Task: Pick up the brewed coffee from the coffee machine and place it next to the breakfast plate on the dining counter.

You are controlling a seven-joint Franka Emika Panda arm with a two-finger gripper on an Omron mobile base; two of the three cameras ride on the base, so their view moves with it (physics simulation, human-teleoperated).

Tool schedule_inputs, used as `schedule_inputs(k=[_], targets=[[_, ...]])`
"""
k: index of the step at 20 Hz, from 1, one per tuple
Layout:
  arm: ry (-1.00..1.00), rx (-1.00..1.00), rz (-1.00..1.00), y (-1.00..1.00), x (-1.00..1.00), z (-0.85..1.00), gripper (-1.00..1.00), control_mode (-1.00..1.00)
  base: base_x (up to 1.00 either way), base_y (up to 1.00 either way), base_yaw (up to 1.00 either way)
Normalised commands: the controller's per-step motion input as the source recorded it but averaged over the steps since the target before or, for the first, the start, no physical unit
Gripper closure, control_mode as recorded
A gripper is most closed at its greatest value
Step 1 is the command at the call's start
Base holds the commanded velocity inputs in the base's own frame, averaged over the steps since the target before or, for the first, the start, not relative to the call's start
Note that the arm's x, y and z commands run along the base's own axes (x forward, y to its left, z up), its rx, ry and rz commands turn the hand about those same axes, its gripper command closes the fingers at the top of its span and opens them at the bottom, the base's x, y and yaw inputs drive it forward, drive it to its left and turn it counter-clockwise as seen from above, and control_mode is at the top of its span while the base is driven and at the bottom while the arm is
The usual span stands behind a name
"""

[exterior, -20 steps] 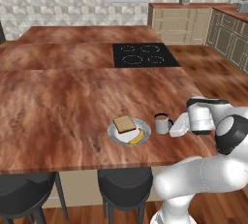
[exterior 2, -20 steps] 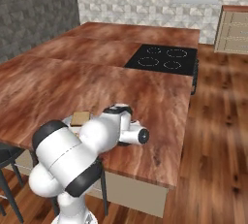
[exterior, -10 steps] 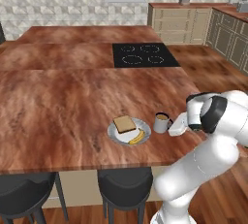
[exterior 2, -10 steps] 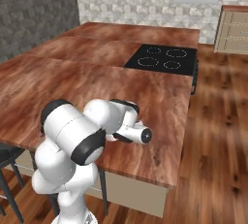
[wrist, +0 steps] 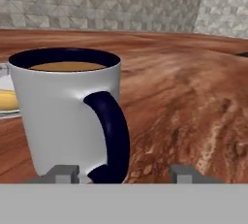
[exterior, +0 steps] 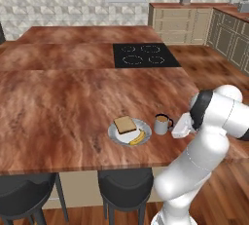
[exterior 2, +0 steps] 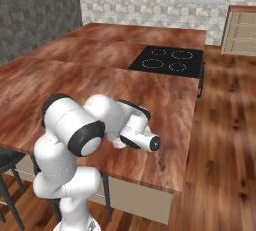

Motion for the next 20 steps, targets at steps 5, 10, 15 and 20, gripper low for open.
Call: schedule_inputs(k=[5,10,15,20], targets=[[-0.04,-0.04,0.00,0.00,-0.09,0.42,-1.00,-1.00,0.00,0.00,0.00],[-0.04,-0.09,0.01,0.02,-0.53,0.57,-1.00,-1.00,0.00,0.00,0.00],[-0.05,-0.14,0.05,0.07,-0.90,0.60,-1.00,-1.00,0.00,0.00,0.00],[-0.11,-0.15,0.09,0.26,-0.85,0.91,-1.00,-1.00,0.00,0.00,0.00]])
